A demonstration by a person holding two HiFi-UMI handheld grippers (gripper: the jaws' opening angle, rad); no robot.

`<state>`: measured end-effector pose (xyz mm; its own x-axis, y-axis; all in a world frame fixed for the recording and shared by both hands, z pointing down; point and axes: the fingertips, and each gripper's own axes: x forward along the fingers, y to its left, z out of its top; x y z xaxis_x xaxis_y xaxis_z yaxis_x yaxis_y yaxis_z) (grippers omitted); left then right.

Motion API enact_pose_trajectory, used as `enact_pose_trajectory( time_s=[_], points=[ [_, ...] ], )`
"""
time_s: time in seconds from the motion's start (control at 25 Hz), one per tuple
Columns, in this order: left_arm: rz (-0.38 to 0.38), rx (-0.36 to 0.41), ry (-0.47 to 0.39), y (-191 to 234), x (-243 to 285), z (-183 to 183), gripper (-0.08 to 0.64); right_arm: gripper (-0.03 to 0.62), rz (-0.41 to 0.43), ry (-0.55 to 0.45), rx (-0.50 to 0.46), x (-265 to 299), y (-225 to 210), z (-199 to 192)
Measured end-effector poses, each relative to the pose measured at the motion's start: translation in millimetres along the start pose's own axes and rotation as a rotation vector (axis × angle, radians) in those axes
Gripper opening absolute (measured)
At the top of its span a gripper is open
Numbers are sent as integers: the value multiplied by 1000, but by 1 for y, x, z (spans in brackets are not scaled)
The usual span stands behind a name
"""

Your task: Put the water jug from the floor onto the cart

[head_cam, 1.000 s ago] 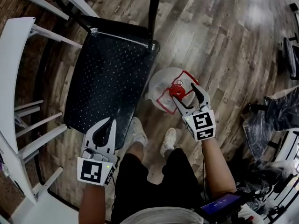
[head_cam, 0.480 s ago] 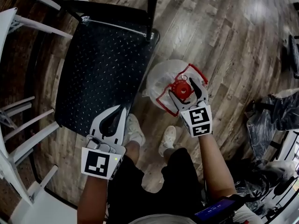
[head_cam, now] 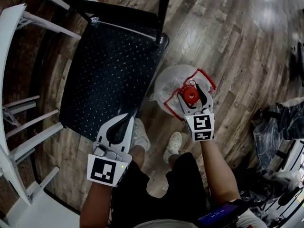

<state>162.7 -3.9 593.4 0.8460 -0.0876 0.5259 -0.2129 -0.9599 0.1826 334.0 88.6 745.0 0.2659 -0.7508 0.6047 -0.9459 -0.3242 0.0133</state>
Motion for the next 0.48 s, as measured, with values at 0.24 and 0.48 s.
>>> enact_pose_trajectory(
  time_s=[0.24, 0.48],
  points=[
    [22, 11, -19, 9, -15, 10, 2, 314, -3, 49, -5, -13, 1, -2],
    [42, 25, -100, 18, -27, 54, 2, 314, -17, 30, -13, -58, 4, 47]
  ],
)
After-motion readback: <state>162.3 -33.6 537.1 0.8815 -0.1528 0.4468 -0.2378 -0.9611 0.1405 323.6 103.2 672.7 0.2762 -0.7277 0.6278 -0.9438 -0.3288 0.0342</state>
